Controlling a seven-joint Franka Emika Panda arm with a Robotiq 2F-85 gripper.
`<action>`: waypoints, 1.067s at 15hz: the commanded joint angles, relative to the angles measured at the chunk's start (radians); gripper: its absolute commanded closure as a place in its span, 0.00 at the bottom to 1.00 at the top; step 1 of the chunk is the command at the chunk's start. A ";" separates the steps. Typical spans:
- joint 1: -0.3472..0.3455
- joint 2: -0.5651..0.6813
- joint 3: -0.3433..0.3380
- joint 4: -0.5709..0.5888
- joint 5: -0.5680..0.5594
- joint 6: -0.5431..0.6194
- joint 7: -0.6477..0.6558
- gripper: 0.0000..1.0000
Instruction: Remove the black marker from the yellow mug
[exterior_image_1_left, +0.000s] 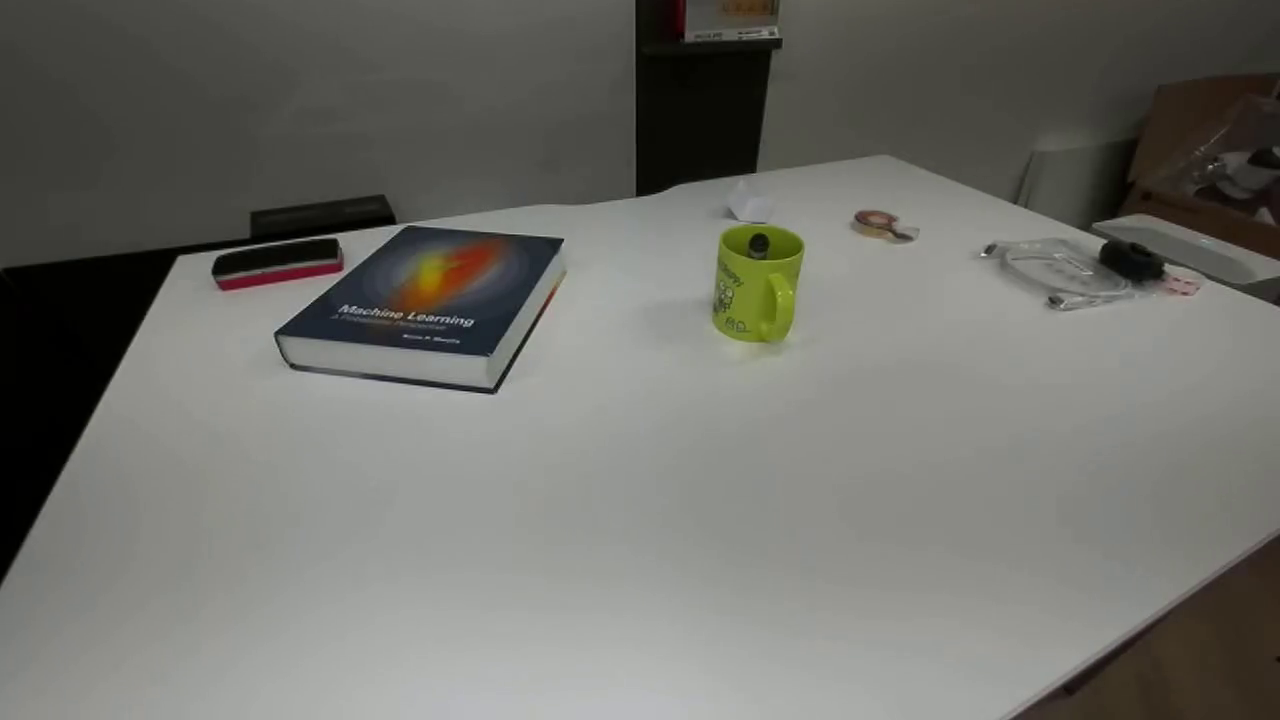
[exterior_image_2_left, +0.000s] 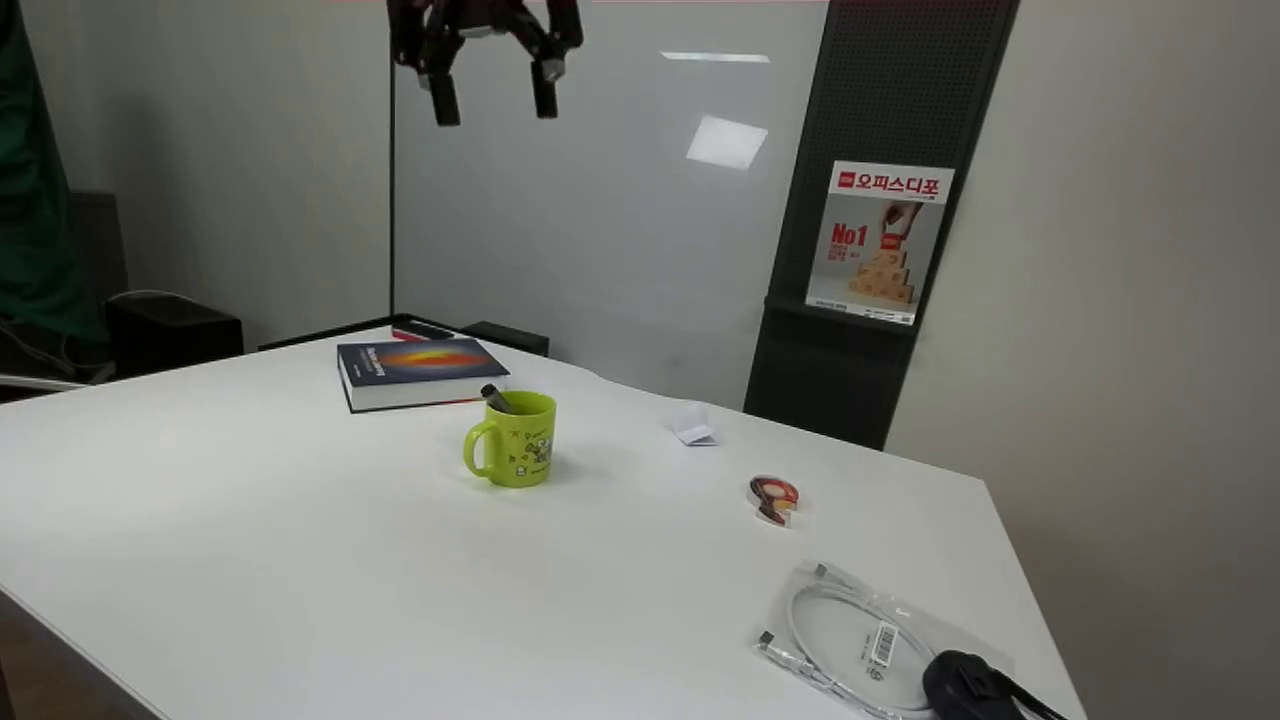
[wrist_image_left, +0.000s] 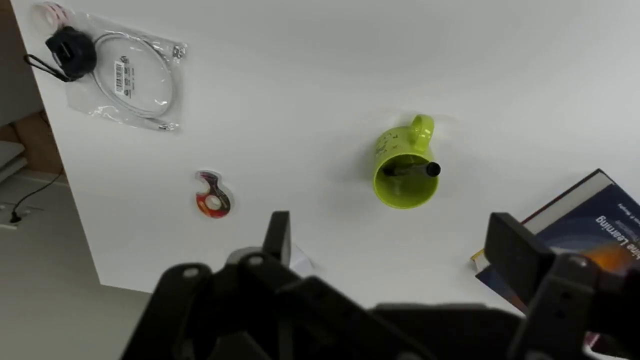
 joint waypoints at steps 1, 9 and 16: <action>0.032 0.106 0.055 -0.003 -0.072 0.100 0.114 0.00; 0.093 0.334 0.062 0.051 -0.075 0.235 0.162 0.00; 0.107 0.348 0.043 0.037 -0.111 0.259 0.174 0.00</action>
